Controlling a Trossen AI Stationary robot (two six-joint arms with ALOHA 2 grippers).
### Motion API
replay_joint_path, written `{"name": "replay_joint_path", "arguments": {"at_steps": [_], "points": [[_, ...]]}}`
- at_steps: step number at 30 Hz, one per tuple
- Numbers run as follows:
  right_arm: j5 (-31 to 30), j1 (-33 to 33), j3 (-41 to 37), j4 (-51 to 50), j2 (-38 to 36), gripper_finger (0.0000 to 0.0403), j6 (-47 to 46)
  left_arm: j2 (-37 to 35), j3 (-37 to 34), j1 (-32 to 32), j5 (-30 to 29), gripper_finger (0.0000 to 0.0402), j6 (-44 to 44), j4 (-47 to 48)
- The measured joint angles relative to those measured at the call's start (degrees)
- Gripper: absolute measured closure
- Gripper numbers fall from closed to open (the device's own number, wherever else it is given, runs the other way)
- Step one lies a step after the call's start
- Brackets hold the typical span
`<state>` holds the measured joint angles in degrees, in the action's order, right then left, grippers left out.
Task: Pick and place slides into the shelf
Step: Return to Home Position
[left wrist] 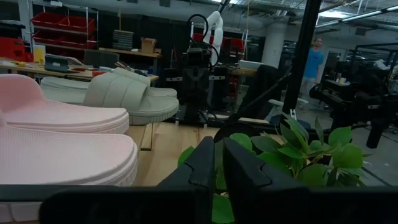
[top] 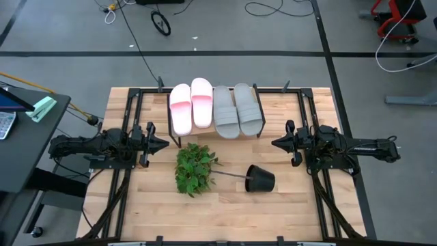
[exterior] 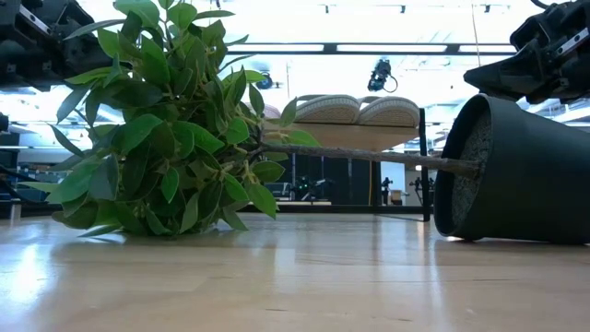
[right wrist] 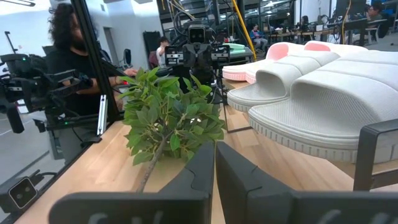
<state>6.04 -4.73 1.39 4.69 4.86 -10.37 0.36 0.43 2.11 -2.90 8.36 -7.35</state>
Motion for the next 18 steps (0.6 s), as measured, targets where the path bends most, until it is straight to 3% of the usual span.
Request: {"name": "replay_joint_path", "arguments": {"at_steps": [18], "points": [[0.0, 0.0, 0.0, 0.0, 0.0, 0.0380, 0.0, 0.0, 0.0, 0.0, 0.0, 0.0378, 0.0, 0.0]]}}
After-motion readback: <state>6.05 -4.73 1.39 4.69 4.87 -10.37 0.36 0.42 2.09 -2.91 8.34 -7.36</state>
